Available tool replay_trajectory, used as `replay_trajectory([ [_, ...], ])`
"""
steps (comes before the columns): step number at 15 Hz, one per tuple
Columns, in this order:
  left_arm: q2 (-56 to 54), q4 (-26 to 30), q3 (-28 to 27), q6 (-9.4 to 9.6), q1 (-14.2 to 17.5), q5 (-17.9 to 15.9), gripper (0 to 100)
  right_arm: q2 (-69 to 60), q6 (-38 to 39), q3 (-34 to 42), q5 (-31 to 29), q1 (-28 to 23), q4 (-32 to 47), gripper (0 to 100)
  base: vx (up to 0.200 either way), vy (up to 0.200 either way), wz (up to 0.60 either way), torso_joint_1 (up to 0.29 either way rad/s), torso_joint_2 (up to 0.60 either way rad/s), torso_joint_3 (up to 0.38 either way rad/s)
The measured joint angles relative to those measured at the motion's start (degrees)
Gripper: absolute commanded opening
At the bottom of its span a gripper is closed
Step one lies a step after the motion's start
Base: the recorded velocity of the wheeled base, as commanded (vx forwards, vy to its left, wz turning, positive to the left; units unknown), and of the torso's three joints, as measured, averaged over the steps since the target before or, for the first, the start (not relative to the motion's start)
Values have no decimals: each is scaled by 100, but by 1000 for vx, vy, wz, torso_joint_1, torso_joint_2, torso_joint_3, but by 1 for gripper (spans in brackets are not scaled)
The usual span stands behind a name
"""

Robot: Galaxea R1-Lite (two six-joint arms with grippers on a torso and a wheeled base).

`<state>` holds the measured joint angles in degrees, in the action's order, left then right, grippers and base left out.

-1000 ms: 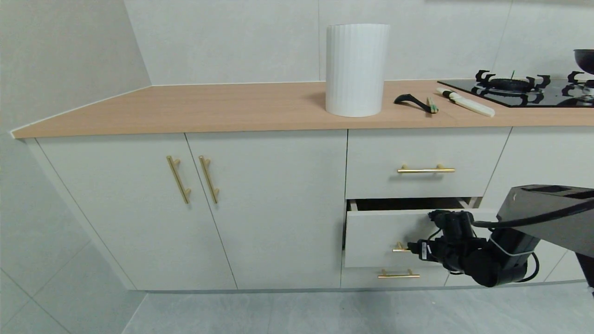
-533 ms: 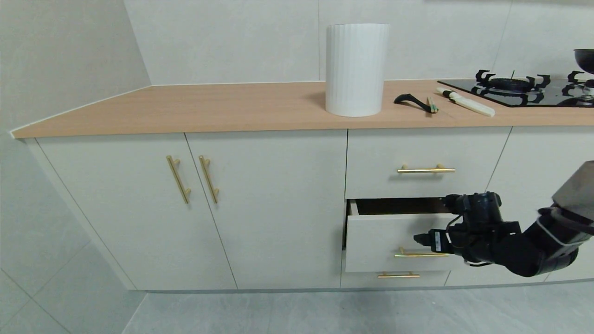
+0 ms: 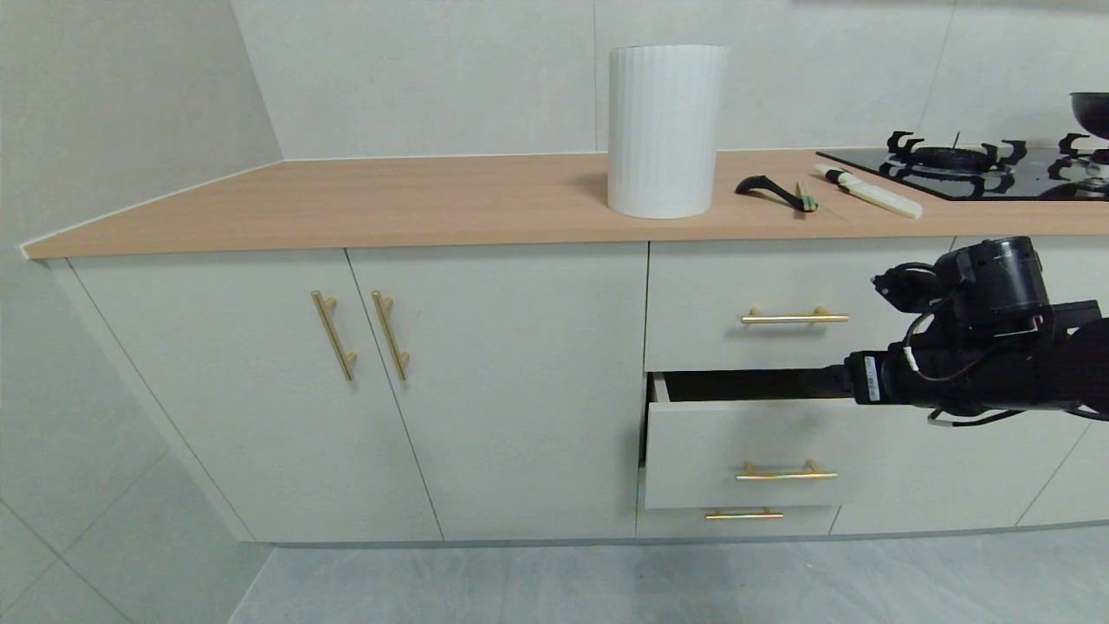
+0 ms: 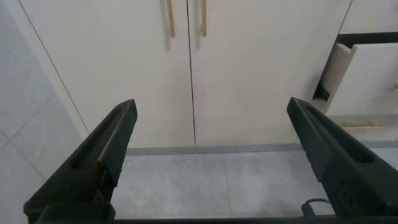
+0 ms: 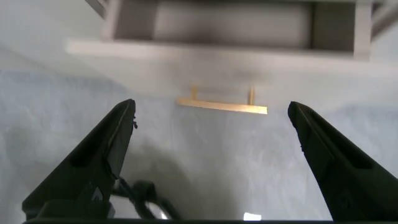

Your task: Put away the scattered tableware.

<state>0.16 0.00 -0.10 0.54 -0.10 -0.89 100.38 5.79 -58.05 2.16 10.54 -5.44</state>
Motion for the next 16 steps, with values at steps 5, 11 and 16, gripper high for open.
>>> replay_trajectory([
  [5, 0, 0, 0, 0, 0, 0, 100, 307, -10, 95, -187, 301, -756, 100, 0, 0, 0, 0, 0, 0],
  [11, 0, 0, 0, 0, 0, 0, 100, 1501, 26, 296, -1228, 585, -3140, 100, 0, 0, 0, 0, 0, 0],
  [16, 0, 0, 0, 0, 2, 0, 100, 2498, 23, 174, -1420, 367, -3983, 100, 0, 0, 0, 0, 0, 0],
])
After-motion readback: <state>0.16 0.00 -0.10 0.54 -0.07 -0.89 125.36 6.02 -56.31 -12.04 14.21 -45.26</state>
